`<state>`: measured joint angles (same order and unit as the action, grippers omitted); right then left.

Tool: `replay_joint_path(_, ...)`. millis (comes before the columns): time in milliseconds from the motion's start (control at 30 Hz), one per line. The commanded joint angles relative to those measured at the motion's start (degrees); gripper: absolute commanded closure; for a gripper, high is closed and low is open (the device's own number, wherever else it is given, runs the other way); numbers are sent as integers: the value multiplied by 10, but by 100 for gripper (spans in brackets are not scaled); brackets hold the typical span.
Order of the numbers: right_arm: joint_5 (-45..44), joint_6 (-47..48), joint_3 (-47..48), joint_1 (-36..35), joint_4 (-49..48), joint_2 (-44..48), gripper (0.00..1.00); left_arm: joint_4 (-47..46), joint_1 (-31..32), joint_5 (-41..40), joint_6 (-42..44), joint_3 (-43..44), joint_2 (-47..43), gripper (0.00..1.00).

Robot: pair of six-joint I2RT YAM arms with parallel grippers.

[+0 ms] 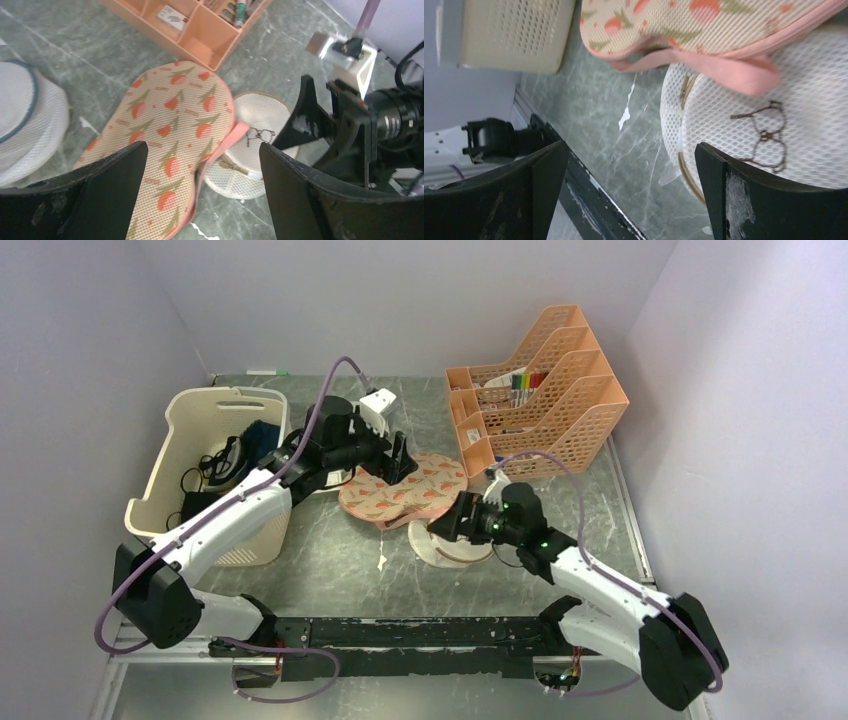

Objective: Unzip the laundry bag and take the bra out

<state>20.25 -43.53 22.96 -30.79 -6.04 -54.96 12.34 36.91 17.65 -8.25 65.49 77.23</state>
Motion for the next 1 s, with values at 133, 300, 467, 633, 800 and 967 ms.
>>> replay_joint_path(133, 25, -21, 5, -62, -87, -117, 0, 22, 20, -107, 43, 23, -1, 6)
replay_joint_path(300, -19, -35, -17, -64, -72, -147, 0, 29, 29, -112, 43, 27, 14, 6)
replay_joint_path(467, -120, -44, -20, -63, 19, -149, 0, 32, 41, -115, 44, 30, 19, 6)
replay_joint_path(633, -222, -80, -16, -52, 122, -140, 0, 40, 55, -131, 49, 34, 20, 6)
replay_joint_path(800, -243, -114, -18, 50, 221, -112, 0, 44, 59, -137, 53, 36, 19, 6)
replay_joint_path(967, -262, -78, 7, 214, 320, -41, 0, 43, 64, -138, 53, 35, 18, 6)
